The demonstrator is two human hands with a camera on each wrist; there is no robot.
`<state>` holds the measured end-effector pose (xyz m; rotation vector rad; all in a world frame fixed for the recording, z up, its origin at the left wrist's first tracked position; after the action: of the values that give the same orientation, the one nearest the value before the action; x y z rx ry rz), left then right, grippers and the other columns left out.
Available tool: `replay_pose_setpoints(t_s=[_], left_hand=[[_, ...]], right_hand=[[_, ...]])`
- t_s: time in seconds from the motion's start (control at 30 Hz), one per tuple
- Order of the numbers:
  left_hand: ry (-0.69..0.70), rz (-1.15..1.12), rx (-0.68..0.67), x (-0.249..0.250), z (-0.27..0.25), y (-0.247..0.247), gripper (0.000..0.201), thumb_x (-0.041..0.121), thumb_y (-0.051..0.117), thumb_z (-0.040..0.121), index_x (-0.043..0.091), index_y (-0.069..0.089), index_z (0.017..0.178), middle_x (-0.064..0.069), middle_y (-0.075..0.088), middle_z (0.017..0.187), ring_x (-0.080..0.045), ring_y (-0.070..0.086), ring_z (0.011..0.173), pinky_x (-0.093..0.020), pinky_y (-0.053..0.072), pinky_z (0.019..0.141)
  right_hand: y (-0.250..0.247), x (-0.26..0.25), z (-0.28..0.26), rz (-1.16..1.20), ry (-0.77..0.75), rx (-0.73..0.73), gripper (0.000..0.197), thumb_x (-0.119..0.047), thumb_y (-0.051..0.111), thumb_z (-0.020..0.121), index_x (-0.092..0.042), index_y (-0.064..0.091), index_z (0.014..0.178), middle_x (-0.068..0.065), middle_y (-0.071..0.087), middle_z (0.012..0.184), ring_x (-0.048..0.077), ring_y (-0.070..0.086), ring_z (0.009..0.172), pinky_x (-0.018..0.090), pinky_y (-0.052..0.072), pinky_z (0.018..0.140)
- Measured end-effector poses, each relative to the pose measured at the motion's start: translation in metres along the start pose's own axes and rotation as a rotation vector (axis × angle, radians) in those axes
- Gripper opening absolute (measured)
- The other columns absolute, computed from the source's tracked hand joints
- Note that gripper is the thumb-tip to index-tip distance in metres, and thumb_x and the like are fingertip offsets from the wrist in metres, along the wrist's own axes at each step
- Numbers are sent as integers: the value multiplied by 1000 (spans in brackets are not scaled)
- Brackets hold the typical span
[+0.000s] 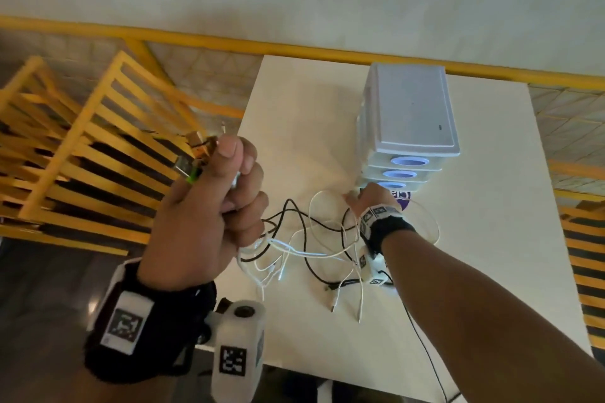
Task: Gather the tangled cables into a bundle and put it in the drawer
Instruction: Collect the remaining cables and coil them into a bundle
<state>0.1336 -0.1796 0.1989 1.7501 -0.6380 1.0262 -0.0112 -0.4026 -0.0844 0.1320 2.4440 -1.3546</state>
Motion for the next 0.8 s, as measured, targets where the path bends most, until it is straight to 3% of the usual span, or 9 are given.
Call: replay_pose_setpoints(t_s=[0.13, 0.23, 0.33, 0.47, 0.6, 0.63, 0.7, 0.73, 0.8], left_hand=[[-22, 6, -28, -21, 12, 8, 48, 61, 77, 78, 21, 50, 78, 13, 34, 54, -2, 23, 40, -13, 24, 42], [-37, 51, -62, -34, 20, 20, 41, 55, 70, 87, 21, 49, 78, 13, 35, 55, -3, 23, 40, -14, 24, 42], [-46, 107, -65, -43, 27, 30, 32, 48, 58, 92, 23, 49, 75, 12, 32, 54, -5, 21, 40, -16, 19, 43], [-60, 152, -75, -53, 35, 34, 39, 50, 55, 89, 18, 38, 74, 9, 26, 56, -8, 19, 42, -21, 14, 43], [-57, 206, -77, -60, 41, 35, 47, 50, 55, 89, 11, 31, 80, 7, 27, 57, -9, 21, 42, -19, 20, 43], [-52, 220, -74, -61, 43, 35, 47, 50, 55, 89, 11, 31, 80, 7, 28, 57, -9, 21, 42, -18, 22, 43], [-38, 246, -66, -61, 46, 35, 46, 49, 54, 92, 11, 31, 80, 7, 28, 57, -8, 22, 42, -17, 24, 43], [-30, 253, -65, -61, 47, 35, 44, 48, 54, 93, 11, 32, 80, 7, 28, 58, -9, 22, 41, -17, 24, 44], [-11, 264, -64, -61, 50, 37, 45, 47, 53, 94, 9, 32, 81, 5, 27, 59, -10, 21, 42, -19, 22, 44]], right_hand=[[5, -2, 3, 54, 35, -22, 41, -51, 60, 88, -13, 68, 103, 9, 73, 100, 31, 68, 90, 40, 56, 82], [7, -2, 2, 111, 53, -42, 37, -44, 58, 91, -10, 68, 100, 11, 71, 94, 32, 64, 84, 39, 54, 80], [3, -2, -5, 128, 30, -13, 39, -50, 56, 92, -14, 67, 107, 9, 72, 102, 32, 67, 93, 40, 55, 84], [-21, -11, -25, 128, -101, 109, 33, -48, 48, 99, -22, 61, 115, 4, 72, 102, 28, 66, 90, 36, 52, 79], [-59, -23, -52, 283, -309, 275, 26, -39, 49, 103, -21, 61, 117, 1, 71, 99, 19, 66, 85, 35, 54, 77], [-71, -25, -60, 343, -374, 319, 24, -36, 51, 103, -20, 64, 116, 0, 68, 101, 13, 63, 81, 30, 53, 78], [-95, -26, -77, 442, -476, 384, 18, -30, 56, 102, -20, 67, 111, 0, 64, 104, 0, 60, 77, 12, 48, 74], [-107, -25, -86, 490, -500, 396, 14, -28, 56, 102, -21, 66, 109, -2, 67, 104, -2, 62, 79, 10, 48, 71], [-131, -21, -103, 614, -505, 387, 11, -28, 50, 105, -23, 58, 111, -6, 74, 97, 3, 70, 81, 20, 54, 71]])
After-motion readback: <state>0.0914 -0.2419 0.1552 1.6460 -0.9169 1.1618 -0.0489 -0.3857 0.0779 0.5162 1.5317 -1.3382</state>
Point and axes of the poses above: each hand's wrist, its own z-axis towards the middle knuckle, its own y-axis out of the palm, x = y × z, the point moved 7 cm from there along z, towards the middle knuckle
